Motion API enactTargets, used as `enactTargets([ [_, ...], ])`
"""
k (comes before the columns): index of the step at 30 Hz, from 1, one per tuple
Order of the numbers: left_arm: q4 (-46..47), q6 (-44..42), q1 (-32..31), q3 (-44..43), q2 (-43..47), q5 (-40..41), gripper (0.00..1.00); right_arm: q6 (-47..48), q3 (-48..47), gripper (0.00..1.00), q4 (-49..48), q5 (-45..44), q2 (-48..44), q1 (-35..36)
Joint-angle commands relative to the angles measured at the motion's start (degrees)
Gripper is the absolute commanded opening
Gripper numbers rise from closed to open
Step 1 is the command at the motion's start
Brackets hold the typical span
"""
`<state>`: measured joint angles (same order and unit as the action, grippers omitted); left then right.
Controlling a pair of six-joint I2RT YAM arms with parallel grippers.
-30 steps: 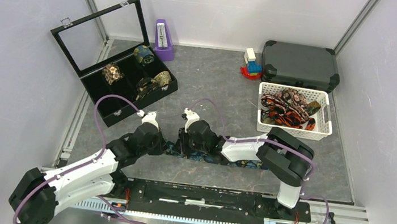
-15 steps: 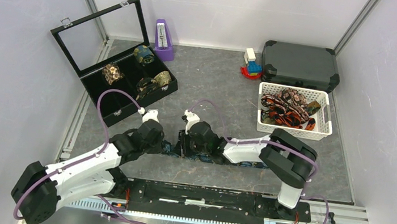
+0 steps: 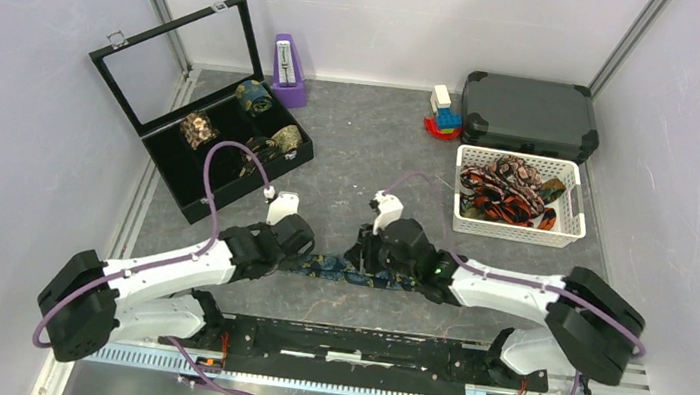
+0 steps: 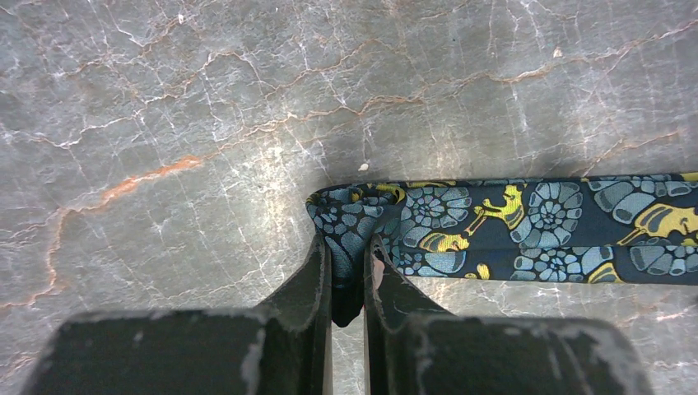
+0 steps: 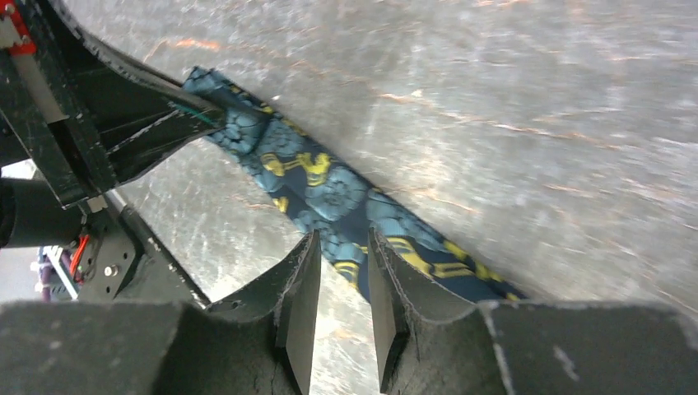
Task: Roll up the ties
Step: Roll the tie at the center of the board.
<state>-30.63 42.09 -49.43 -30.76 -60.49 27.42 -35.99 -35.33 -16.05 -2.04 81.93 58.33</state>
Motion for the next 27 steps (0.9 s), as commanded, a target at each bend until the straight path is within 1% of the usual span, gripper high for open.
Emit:
enactTargets([
  [1,-3.7,2.4,-2.1,-3.8,-3.0,7.4,0.02,2.3,4.2,0.34,2.8,-4.6,-7.3,-3.3],
  [8,-8.9,5.8,-6.3,-8.0,-9.3,12.8,0.02,2.9,8.8,0.35,4.3,-4.1,-14.0,-7.5],
  [12,-15.4,9.6,-8.9,-12.3,-14.5,17.2,0.02,2.8,10.4,0.35,5.3,-4.6,-16.3,-8.6],
  [19,-24.0,15.4,-12.2,-18.5,-25.4,21.6,0.02,2.2,12.2,0.35,9.9,-10.2,-21.7,-9.7],
  [27,-24.9,16.6,-14.3,-21.9,-33.1,21.7,0.02,1.5,14.6,0.37,15.6,-15.6,-30.6,-11.1],
])
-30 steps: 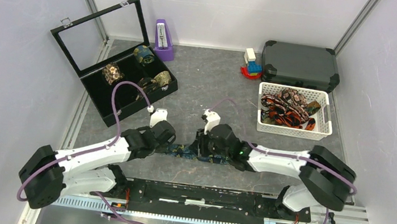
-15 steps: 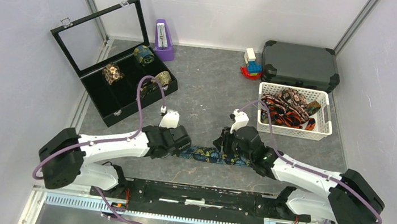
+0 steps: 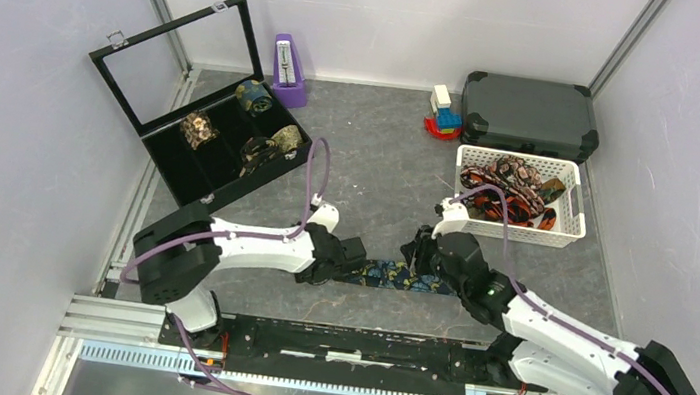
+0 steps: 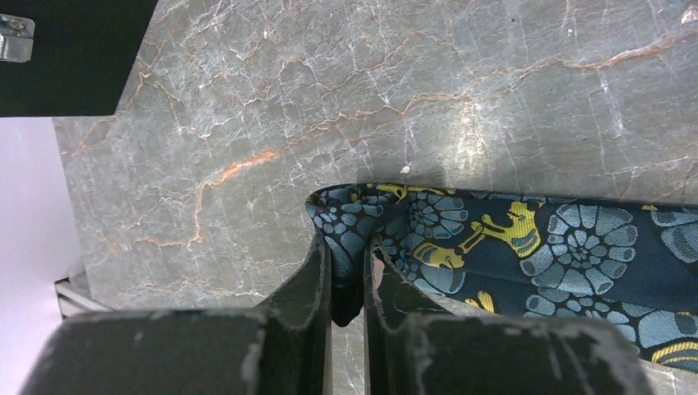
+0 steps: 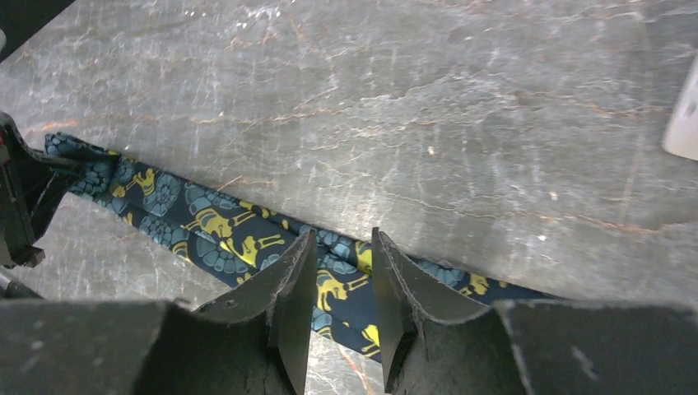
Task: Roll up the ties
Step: Roll the tie at the center of the board.
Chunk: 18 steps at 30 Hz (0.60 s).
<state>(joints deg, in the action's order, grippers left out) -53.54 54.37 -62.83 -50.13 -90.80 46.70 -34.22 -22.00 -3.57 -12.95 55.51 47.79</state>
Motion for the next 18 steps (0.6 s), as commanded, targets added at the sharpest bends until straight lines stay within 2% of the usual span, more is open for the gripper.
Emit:
enactTargets([
  [1,-2.0,4.4,-1.0,-2.9,-3.6,2.4,0.02,-0.4,1.6,0.38,3.4,-5.1,-5.1,-0.7],
  [9,-2.2,2.9,-2.9,-7.5,-10.4,0.9,0.02,-0.7,3.2,0.39,7.9,-7.3,-11.5,-1.1],
  [18,-2.0,0.7,-4.3,-11.4,-16.6,-2.2,0.02,-0.8,3.6,0.39,9.2,-7.4,-13.4,-1.1],
])
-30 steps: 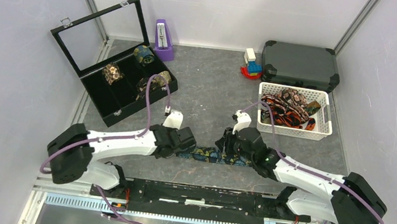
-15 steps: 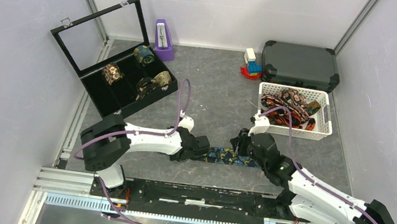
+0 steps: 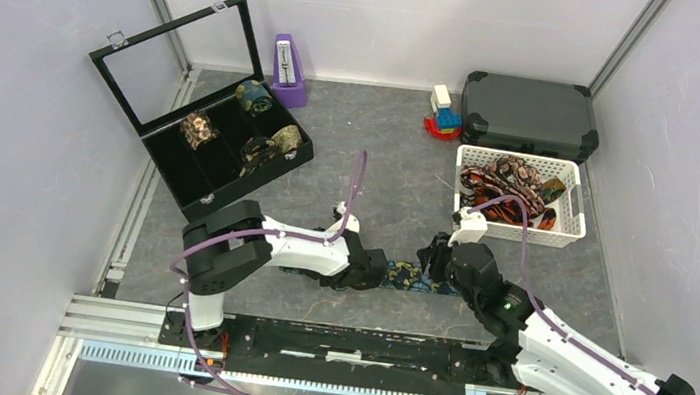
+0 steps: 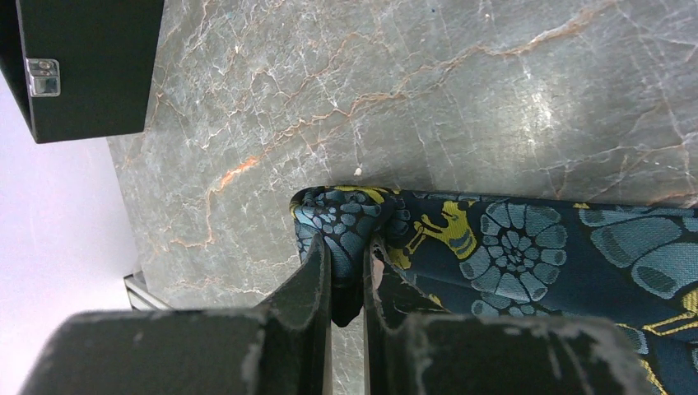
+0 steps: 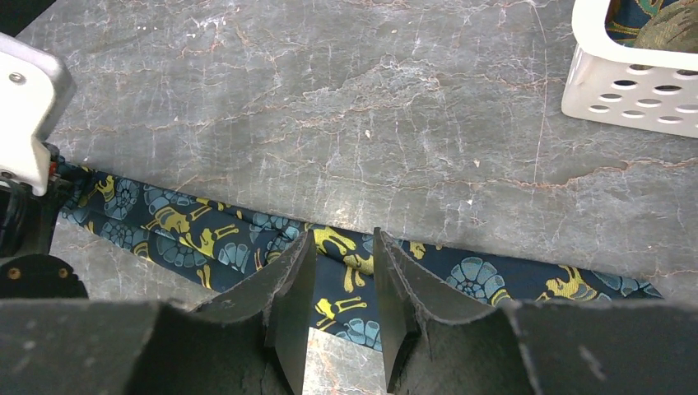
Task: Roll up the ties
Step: Roll the tie at the center of the board.
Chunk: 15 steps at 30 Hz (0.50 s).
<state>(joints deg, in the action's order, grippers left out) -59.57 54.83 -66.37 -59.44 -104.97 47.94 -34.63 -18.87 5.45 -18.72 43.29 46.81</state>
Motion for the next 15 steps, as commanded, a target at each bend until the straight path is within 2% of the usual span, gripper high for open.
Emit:
enactTargets([
  [1,4.3,-0.5,-0.8,-2.5,-2.9,-3.8,0.03,-0.3,0.5,0.39,0.3,-1.6,-1.3,-0.1],
  [5,6.7,-4.3,-1.1,-3.5,-3.9,-7.3,0.08,-0.2,0.5,0.39,0.4,-1.3,-1.1,-0.1],
  [15,9.2,-7.8,-1.1,-4.6,-3.8,-12.4,0.25,-0.2,0.4,0.39,0.5,-1.3,-1.3,-0.1],
])
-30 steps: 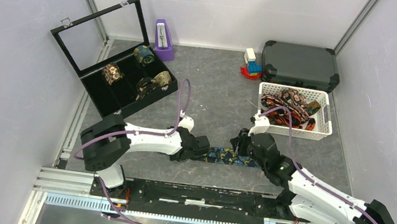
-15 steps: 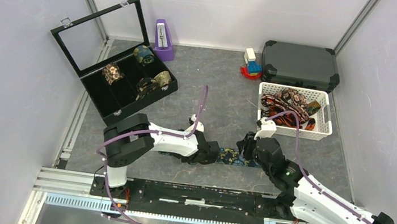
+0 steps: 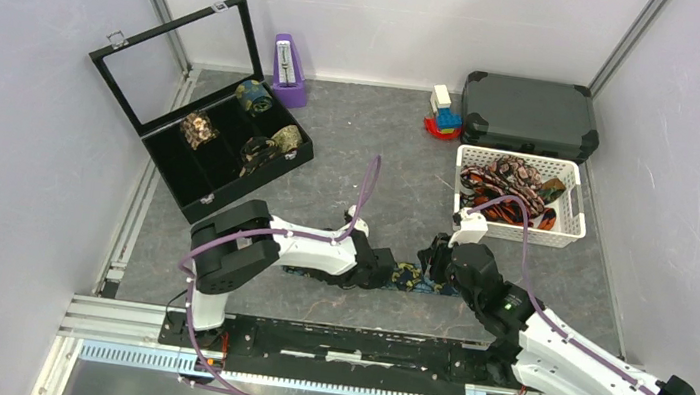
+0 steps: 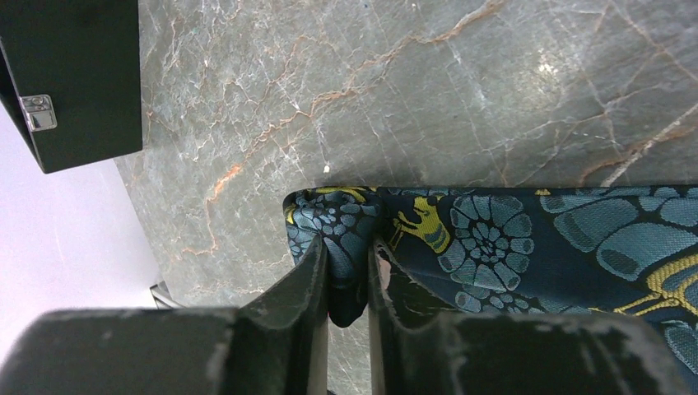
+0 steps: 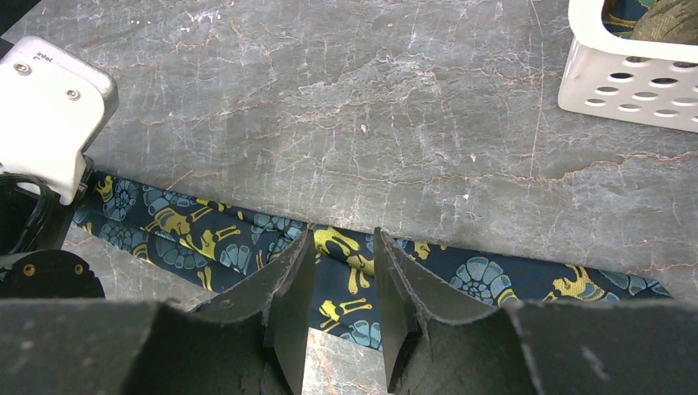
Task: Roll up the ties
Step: Roll the tie at the center of the board.
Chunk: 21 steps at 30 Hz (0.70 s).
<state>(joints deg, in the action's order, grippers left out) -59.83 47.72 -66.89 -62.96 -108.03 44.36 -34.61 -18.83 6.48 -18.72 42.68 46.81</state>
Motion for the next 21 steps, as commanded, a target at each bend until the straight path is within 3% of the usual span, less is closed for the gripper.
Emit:
enactTargets([
  [1,9.6,-0.8,-0.6,-1.2,-0.6,-9.1,0.27,-0.2,0.3,0.39,-0.5,-1.2,-0.7,-0.2],
  [8,10.0,-1.8,-0.6,-1.8,0.1,-10.9,0.43,-0.2,-0.2,0.40,-0.8,-0.9,0.1,-0.2],
  [21,9.9,-3.2,-0.6,-2.9,6.1,-12.9,0.52,0.4,-2.7,0.40,-2.0,0.0,2.6,-0.1],
])
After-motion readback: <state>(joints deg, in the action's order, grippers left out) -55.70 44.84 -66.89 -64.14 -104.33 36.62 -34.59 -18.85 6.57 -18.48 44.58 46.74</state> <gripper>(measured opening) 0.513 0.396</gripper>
